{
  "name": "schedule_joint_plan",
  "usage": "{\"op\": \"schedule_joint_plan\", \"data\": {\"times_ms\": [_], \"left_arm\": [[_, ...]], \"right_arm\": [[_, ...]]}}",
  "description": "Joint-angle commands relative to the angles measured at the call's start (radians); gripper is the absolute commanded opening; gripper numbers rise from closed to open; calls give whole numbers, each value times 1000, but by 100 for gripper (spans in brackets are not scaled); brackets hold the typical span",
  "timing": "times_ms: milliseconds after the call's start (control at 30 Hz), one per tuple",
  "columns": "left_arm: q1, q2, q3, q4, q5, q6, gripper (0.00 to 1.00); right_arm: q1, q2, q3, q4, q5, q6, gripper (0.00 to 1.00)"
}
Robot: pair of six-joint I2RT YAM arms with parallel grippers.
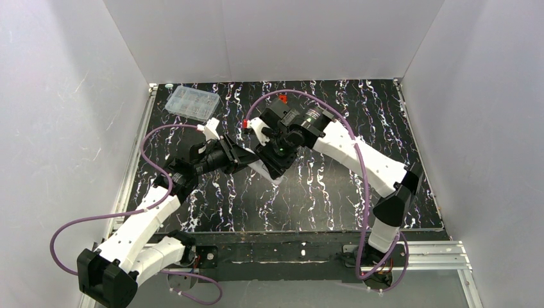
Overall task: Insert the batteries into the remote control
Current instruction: Load the battery cover into the remote control.
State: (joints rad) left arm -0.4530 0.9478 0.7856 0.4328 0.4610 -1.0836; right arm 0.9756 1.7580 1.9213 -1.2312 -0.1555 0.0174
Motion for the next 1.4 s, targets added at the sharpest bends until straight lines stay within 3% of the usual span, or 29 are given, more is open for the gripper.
{"op": "schedule_joint_plan", "data": {"times_ms": [0,1200,1367], "left_arm": [[-6,-31,6,94,103,-61,0],[-7,39,-13,270,237,-156,0],[-7,33,-17,275,235,-158,0]], "right_arm": [[9,-48,-5,39,16,-70,44],[46,-88,-33,29,54,-131,44],[46,-91,-34,32,53,-129,49]]}}
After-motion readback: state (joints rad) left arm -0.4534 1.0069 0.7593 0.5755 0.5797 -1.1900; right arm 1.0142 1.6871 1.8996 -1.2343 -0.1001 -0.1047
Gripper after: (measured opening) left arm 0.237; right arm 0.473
